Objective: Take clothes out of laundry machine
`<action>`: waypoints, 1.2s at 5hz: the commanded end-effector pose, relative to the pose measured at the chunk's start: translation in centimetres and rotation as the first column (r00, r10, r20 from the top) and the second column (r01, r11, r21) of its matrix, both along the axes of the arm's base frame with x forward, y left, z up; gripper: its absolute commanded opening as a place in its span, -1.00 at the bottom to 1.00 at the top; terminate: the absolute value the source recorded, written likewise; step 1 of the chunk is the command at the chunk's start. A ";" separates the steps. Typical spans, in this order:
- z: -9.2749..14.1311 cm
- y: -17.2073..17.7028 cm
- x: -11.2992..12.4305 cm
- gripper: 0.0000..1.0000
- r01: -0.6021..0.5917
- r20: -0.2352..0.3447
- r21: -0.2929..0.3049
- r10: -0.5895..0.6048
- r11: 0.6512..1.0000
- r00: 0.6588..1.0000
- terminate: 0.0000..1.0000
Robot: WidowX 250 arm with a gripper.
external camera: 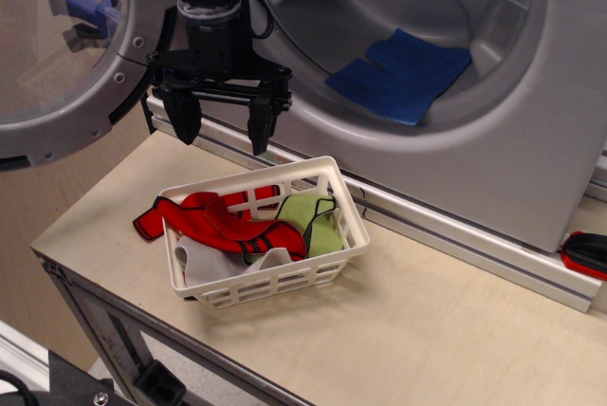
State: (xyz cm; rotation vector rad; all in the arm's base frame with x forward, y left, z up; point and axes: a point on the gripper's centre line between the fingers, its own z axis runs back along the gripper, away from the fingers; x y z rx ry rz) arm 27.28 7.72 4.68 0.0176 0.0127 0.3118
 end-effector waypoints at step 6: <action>4.8 -4.0 8.1 1.00 0.032 0.497 -0.074 0.009 0.997 0.868 -1.00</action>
